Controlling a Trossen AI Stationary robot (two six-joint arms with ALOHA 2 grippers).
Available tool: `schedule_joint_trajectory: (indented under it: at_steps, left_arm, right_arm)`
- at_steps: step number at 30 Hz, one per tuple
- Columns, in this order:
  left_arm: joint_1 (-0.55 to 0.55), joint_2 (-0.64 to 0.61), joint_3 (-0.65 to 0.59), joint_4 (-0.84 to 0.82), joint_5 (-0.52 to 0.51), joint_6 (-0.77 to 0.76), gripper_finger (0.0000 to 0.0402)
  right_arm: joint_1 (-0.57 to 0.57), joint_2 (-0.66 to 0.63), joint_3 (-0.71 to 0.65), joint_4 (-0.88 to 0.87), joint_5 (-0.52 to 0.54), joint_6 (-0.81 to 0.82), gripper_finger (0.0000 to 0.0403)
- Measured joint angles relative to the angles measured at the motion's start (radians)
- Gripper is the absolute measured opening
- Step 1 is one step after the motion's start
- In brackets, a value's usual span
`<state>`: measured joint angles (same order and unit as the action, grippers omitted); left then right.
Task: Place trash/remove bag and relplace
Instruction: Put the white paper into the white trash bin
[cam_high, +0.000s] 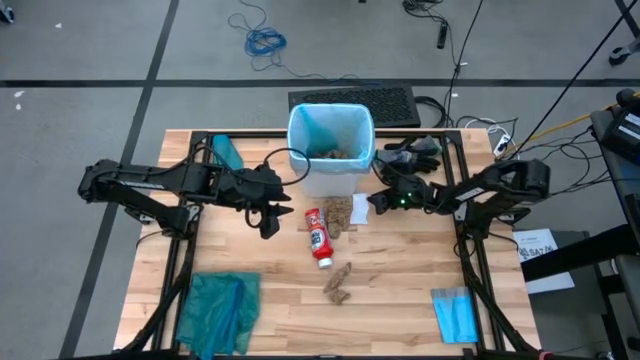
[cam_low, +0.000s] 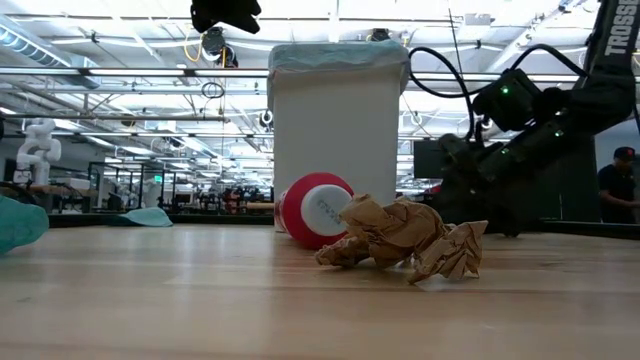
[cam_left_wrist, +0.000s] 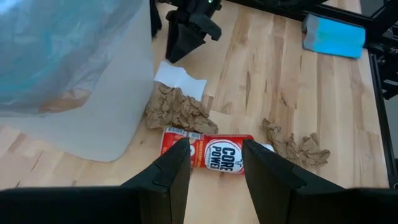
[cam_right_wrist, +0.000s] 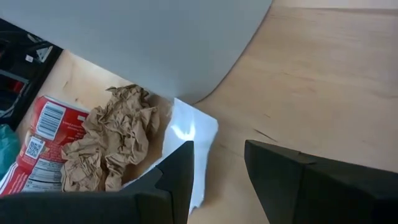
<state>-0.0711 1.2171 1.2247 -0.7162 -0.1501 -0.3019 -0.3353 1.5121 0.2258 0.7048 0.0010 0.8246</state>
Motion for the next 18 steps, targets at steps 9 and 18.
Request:
schedule_joint_trajectory:
  at_steps: [9,18]
  left_arm:
    - [0.0,0.0,0.0,0.0,-0.005,-0.006,0.0141]
    - [0.0,0.0,0.0,0.0,-0.016,-0.006,0.0141]
  right_arm:
    - [0.048,0.032,0.038,-0.026,-0.007,-0.013,0.0135]
    - [0.142,0.039,0.037,-0.019,0.002,0.015,0.0129]
